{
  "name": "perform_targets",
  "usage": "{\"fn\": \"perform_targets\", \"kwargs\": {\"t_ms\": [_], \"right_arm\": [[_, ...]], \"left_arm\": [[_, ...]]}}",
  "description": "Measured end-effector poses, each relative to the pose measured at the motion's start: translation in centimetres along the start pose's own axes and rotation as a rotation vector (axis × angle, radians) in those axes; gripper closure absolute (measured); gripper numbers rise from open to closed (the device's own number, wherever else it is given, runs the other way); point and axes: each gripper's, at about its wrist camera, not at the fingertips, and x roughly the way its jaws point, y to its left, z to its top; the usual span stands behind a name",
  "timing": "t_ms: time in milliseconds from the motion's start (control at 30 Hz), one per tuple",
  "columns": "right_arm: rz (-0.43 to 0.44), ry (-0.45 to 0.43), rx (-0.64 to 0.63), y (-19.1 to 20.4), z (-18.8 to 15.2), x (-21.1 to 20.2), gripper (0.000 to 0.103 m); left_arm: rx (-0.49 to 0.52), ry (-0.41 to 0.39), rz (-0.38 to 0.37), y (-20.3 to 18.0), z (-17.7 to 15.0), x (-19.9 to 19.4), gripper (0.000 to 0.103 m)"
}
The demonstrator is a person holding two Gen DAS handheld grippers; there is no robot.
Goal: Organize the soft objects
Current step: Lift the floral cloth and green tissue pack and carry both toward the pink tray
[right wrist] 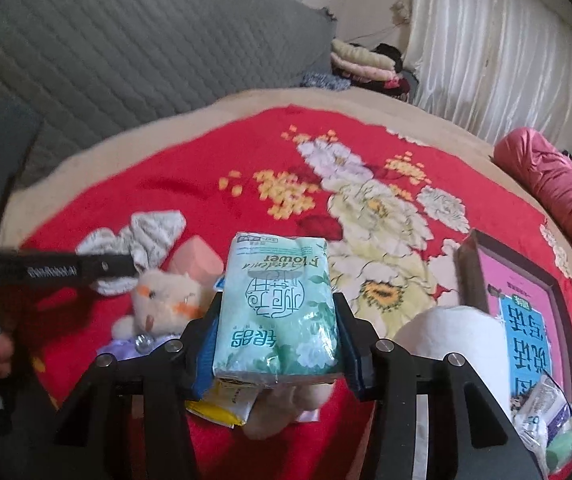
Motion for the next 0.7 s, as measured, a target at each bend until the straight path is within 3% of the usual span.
{"fn": "perform_targets", "kwargs": {"t_ms": [300,700], "right_arm": [[-0.012,-0.088,0.075,-2.0,0.4,-4.7,0.052],[-0.04,-0.131,0.178,-4.7,-1.3,-9.7,0.052]], "left_arm": [[0.048,-0.153,0.0,-0.9,0.5,-3.9,0.087],[0.144,-0.227,-0.022,-4.9,-1.2,-8.0,0.088]]}}
